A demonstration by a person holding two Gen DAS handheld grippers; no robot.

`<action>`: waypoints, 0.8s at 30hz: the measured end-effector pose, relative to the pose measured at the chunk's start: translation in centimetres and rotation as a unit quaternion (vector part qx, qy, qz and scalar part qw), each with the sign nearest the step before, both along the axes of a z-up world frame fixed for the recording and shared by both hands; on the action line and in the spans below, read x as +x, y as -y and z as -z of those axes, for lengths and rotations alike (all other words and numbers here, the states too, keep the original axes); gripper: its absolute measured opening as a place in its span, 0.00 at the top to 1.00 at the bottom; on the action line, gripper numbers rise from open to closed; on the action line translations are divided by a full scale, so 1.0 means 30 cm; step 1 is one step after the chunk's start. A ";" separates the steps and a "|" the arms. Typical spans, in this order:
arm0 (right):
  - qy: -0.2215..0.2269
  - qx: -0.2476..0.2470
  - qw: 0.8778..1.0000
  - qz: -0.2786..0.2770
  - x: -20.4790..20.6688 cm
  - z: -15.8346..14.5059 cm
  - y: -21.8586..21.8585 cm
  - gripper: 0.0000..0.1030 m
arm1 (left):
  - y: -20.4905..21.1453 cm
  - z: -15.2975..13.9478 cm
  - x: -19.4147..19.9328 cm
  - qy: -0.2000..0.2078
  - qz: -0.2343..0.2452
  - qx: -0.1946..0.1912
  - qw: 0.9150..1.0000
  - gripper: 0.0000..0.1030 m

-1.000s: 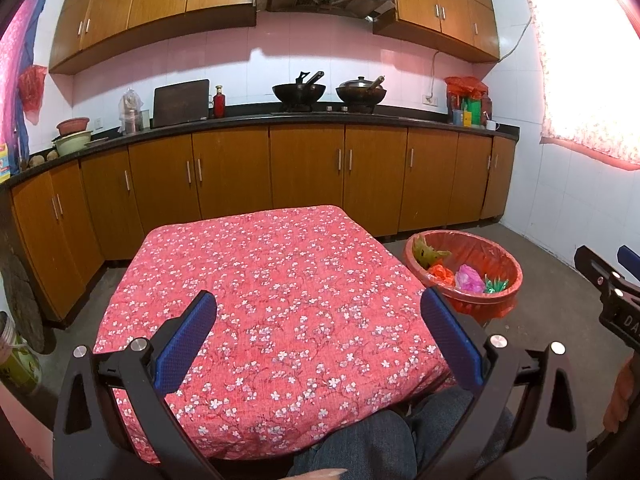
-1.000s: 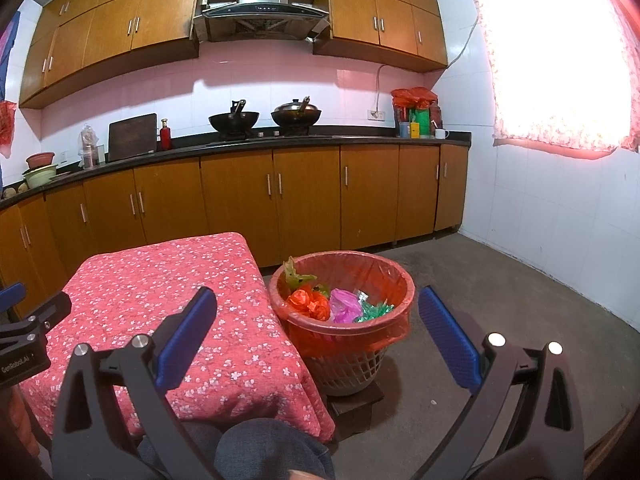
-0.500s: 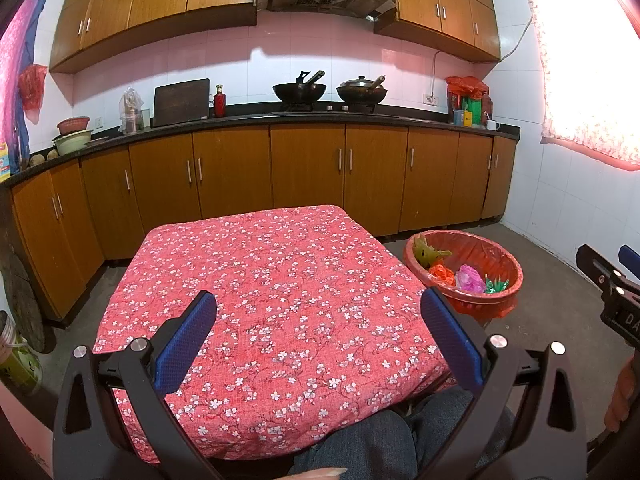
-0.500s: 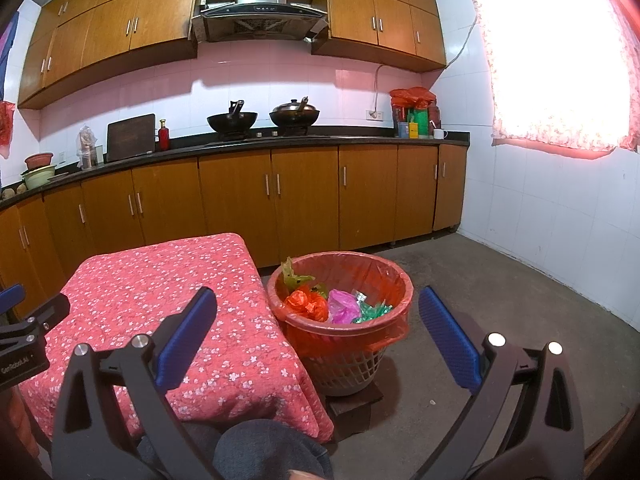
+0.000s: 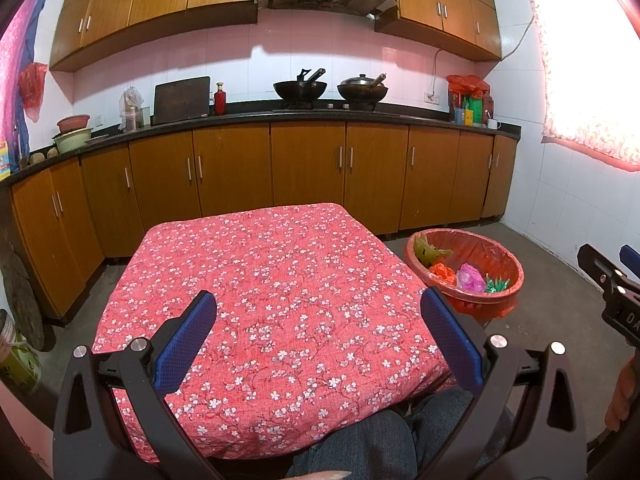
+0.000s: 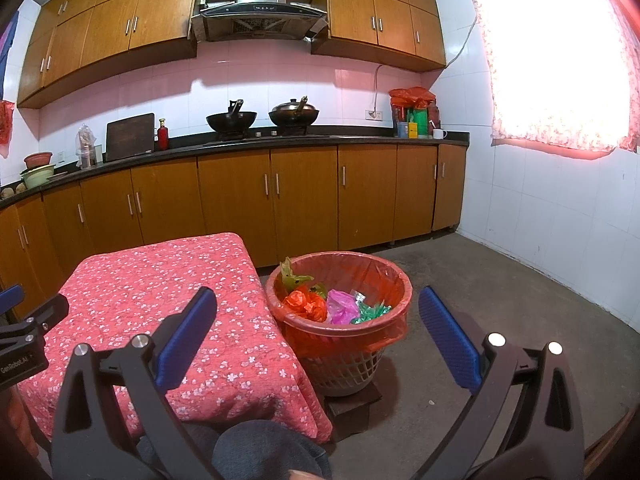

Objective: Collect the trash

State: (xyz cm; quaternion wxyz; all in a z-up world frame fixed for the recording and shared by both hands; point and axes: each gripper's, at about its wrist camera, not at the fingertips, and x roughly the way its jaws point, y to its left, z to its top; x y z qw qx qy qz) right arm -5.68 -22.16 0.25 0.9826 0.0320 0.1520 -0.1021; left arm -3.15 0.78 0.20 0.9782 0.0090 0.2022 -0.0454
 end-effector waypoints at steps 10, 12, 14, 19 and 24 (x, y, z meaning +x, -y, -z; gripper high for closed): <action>-0.001 0.000 1.000 0.001 0.004 -0.001 0.004 0.04 | 0.000 -0.003 0.000 -0.001 0.000 0.000 1.000 0.02; -0.001 0.000 1.000 0.001 0.003 -0.001 0.006 0.04 | -0.001 0.002 0.001 -0.001 0.000 -0.001 1.000 0.02; 0.000 0.000 1.000 0.001 0.003 -0.001 0.007 0.04 | -0.001 0.008 0.000 -0.002 0.000 -0.001 1.000 0.02; -0.001 0.000 1.000 0.001 0.003 -0.001 0.004 0.04 | -0.001 0.007 0.001 -0.002 0.000 -0.001 1.000 0.02; -0.001 0.000 1.000 0.001 0.004 -0.001 0.009 0.04 | -0.002 0.006 0.001 -0.003 -0.001 -0.001 1.000 0.02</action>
